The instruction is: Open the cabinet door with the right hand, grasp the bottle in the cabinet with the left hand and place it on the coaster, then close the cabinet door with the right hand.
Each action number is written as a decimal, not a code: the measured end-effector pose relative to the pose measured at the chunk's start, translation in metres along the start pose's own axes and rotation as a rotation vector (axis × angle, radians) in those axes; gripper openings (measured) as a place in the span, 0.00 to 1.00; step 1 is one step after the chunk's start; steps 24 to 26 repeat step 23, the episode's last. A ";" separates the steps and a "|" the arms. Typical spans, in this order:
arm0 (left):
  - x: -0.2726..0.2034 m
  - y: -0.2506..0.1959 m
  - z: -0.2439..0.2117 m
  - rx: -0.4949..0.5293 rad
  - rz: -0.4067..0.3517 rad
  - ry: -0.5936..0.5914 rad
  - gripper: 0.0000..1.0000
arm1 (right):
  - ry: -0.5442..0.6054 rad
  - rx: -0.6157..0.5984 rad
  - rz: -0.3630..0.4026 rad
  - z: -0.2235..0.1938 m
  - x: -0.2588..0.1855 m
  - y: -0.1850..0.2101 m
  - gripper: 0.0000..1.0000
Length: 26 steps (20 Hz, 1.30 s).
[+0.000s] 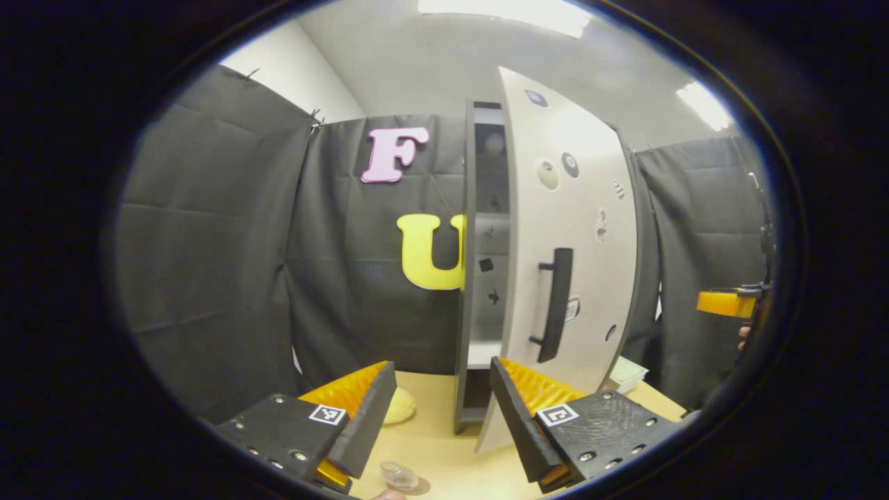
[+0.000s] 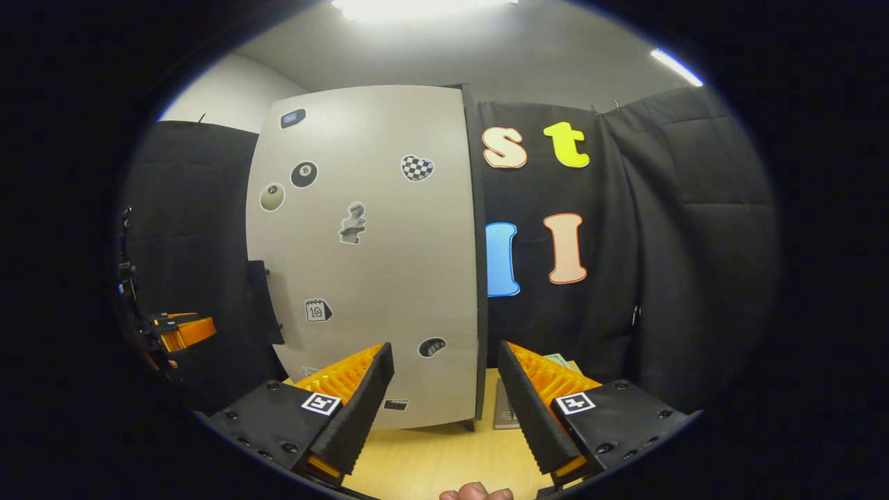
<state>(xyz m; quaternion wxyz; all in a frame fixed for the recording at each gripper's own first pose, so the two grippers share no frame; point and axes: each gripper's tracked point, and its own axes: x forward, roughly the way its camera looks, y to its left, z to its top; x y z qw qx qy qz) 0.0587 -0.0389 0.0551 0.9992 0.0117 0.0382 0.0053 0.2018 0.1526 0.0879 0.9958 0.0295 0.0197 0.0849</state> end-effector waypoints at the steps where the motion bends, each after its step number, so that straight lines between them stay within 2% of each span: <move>1: -0.004 -0.008 0.002 0.008 0.004 -0.010 0.82 | -0.005 0.011 0.001 -0.001 -0.004 -0.008 0.99; 2: -0.008 -0.018 0.004 0.013 0.008 -0.018 0.82 | -0.004 0.023 0.004 -0.004 -0.008 -0.017 0.98; 3: -0.011 -0.028 0.005 0.012 0.009 -0.026 0.82 | 0.001 0.031 0.008 -0.007 -0.010 -0.026 0.93; 4: -0.015 -0.039 0.005 0.006 0.009 -0.029 0.82 | 0.007 0.036 0.011 -0.011 -0.014 -0.034 0.98; 9: -0.035 -0.086 -0.006 -0.027 0.037 -0.019 0.81 | 0.016 0.044 0.026 -0.028 -0.037 -0.069 0.98; 12: -0.049 -0.109 -0.010 -0.035 0.021 -0.012 0.82 | 0.016 0.045 0.015 -0.033 -0.046 -0.082 0.98; 16: -0.053 -0.120 -0.005 -0.017 0.007 -0.040 0.82 | -0.009 0.024 -0.032 -0.037 -0.057 -0.097 0.98; 20: -0.055 -0.131 -0.017 -0.040 -0.004 -0.029 0.82 | 0.043 0.062 -0.043 -0.056 -0.063 -0.099 0.98; 23: -0.058 -0.122 -0.024 -0.025 0.000 -0.018 0.81 | 0.047 0.069 -0.084 -0.062 -0.063 -0.109 0.98; 26: -0.058 -0.122 -0.024 -0.025 0.000 -0.018 0.81 | 0.047 0.069 -0.084 -0.062 -0.063 -0.109 0.98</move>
